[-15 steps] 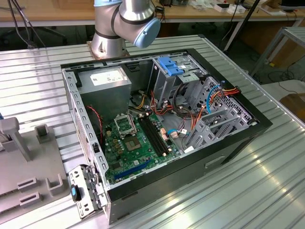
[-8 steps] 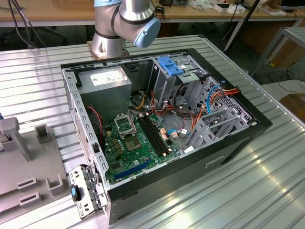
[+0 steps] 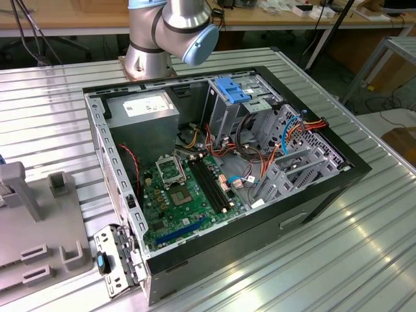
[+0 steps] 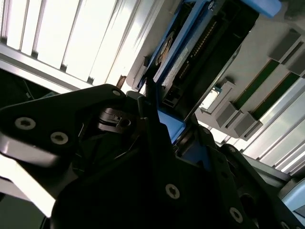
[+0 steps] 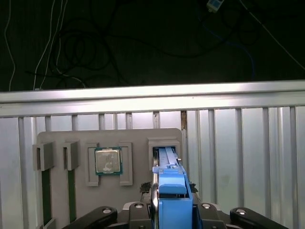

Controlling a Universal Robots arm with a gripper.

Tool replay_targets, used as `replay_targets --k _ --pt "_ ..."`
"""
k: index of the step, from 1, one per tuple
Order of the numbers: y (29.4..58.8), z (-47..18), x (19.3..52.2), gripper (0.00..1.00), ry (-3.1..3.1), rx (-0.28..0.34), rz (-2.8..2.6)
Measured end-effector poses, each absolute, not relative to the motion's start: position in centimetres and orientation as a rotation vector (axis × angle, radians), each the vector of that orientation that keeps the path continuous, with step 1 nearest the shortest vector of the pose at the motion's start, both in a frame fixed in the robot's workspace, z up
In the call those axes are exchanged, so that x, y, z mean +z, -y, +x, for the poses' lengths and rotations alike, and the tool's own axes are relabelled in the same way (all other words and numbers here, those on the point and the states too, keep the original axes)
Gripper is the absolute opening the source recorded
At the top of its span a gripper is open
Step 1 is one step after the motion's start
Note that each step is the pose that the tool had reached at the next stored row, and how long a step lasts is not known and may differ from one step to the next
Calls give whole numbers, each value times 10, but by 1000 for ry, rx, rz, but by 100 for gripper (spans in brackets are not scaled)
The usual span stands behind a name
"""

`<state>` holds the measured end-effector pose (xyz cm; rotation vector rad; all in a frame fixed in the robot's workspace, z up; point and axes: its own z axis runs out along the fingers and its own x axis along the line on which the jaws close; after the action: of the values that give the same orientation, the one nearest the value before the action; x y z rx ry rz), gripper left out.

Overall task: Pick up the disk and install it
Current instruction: 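Pick up the disk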

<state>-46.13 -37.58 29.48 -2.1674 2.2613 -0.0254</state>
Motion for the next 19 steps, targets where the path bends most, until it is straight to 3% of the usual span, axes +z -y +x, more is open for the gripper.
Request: replay_targets --k 19 --pt "376 -461 295 37 -2264 -25 -2165"
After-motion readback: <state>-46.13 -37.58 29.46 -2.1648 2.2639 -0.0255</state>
